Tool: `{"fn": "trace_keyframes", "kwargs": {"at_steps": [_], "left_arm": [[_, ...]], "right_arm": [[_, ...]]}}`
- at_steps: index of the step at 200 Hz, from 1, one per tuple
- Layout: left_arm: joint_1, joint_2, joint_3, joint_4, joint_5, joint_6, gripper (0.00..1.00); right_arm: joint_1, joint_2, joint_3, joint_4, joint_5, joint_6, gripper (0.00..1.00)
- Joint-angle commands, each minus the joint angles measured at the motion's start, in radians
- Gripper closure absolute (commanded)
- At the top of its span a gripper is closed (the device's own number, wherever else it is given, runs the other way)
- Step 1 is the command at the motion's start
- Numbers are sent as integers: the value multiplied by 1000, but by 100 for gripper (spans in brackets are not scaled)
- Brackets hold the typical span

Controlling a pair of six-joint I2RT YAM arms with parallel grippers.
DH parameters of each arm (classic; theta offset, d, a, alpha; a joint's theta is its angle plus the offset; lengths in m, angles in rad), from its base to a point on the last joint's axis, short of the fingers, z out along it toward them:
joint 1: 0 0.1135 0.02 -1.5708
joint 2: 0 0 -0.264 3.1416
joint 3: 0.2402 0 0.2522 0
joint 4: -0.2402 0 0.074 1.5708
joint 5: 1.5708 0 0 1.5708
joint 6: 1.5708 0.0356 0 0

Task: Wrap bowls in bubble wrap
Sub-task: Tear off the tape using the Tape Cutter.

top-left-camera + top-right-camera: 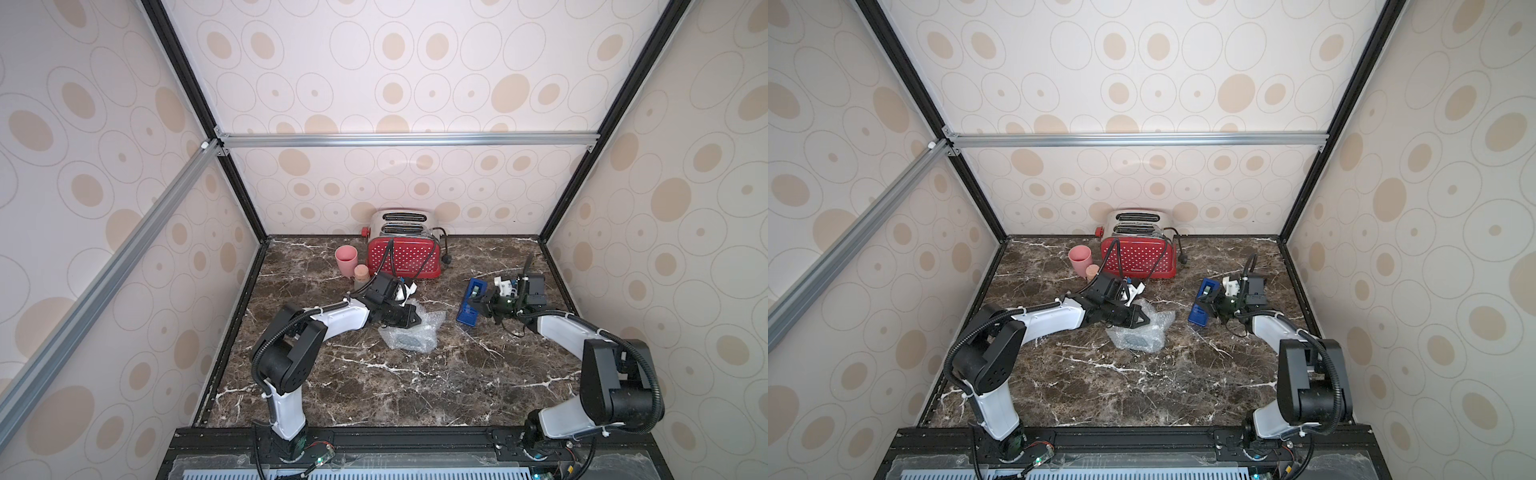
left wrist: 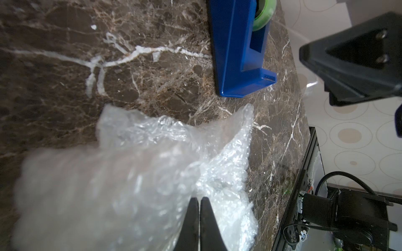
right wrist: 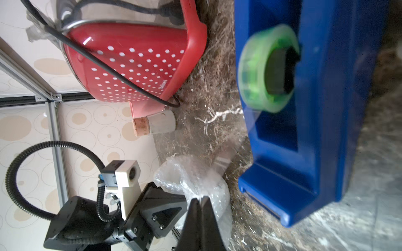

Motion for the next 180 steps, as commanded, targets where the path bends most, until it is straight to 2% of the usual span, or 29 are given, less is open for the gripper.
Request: {"fn": "trace_keyframes", "kwargs": {"at_steps": [1, 65, 114, 180], "left_arm": [[-6, 8, 11, -13, 8, 22, 94], [-6, 12, 13, -12, 9, 23, 94], [-6, 11, 8, -8, 9, 22, 94], [-7, 20, 18, -8, 14, 22, 94]], "right_arm": [[7, -44, -43, -27, -44, -34, 100], [36, 33, -95, 1, -33, -86, 100], [43, 137, -103, -3, 30, -122, 100], [38, 185, -69, -182, 238, -214, 100]]}}
